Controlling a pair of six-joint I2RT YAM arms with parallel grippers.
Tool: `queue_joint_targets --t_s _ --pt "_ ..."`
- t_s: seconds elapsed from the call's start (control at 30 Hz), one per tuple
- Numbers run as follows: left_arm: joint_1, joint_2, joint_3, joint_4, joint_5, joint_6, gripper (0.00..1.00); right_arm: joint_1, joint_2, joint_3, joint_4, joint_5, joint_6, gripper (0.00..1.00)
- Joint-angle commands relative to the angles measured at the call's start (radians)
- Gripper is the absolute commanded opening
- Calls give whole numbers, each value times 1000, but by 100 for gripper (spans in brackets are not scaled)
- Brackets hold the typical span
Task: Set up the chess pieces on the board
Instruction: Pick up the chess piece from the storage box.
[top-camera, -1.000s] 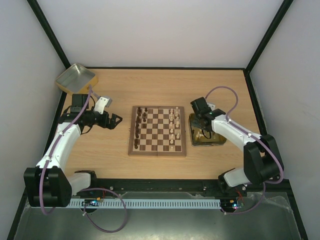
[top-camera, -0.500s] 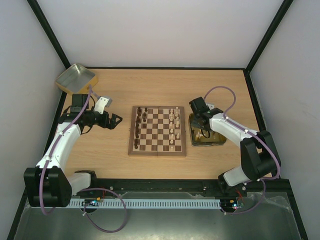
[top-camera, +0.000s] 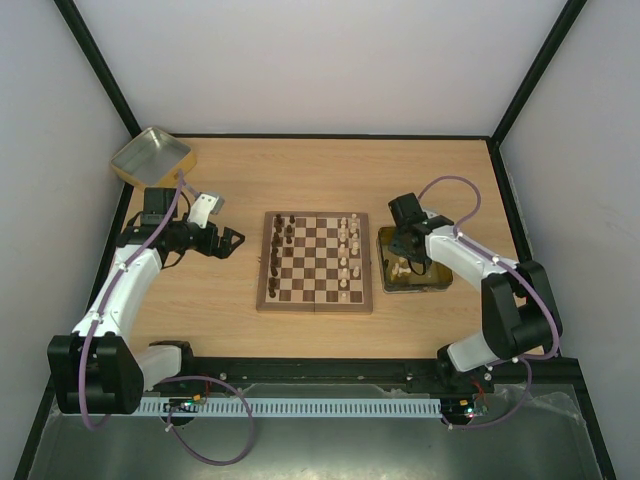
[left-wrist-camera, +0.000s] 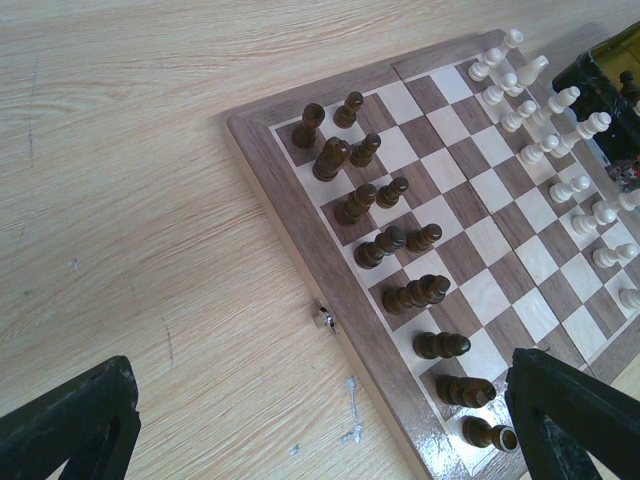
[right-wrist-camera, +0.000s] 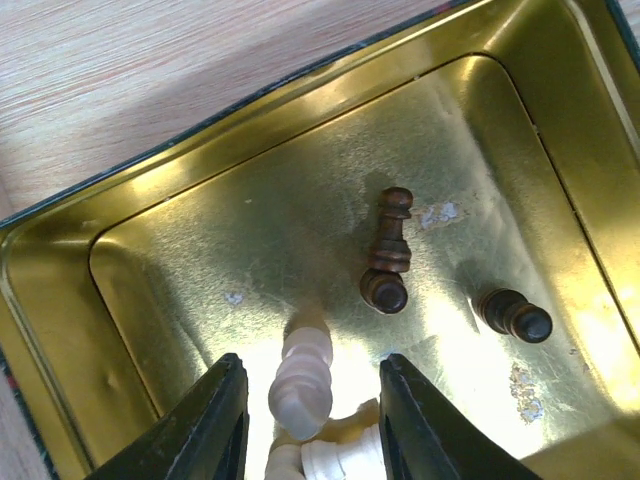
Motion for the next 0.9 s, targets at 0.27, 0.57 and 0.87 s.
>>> queue_joint_targets --t_s 0.27,0.57,0.87 --pt "-5 2 -10 -10 8 13 99 -27 41 -32 53 -55 1 33" --pt "-7 5 -10 -9 8 13 99 -30 53 -38 63 -38 -3 22" --pt "-6 5 -10 -9 8 13 99 -39 57 -32 62 -26 -12 12"
